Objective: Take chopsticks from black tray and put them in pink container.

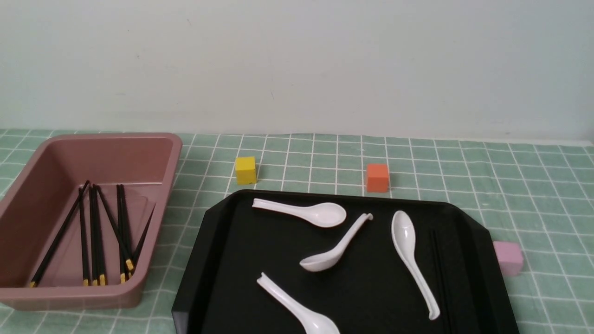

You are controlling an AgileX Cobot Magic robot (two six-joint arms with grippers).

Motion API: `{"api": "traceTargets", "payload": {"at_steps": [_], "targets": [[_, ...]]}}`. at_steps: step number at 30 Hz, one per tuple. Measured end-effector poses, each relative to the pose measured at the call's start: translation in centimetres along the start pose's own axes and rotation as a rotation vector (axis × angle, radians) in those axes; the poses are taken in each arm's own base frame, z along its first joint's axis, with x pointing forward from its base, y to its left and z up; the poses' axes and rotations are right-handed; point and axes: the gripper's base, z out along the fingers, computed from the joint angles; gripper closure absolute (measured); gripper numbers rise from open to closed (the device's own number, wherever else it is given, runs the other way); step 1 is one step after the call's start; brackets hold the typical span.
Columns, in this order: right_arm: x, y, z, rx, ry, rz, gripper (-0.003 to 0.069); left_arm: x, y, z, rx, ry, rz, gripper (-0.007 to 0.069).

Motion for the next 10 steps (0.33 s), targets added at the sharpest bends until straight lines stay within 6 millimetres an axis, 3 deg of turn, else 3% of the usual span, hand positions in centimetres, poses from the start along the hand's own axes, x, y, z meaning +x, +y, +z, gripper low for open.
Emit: {"api": "traceTargets", "payload": {"at_steps": [10], "targets": [[0.0,0.0,0.0,0.0,0.0,0.0,0.0554,0.0,0.0,0.0,0.0,0.0,0.0,0.0403]]}}
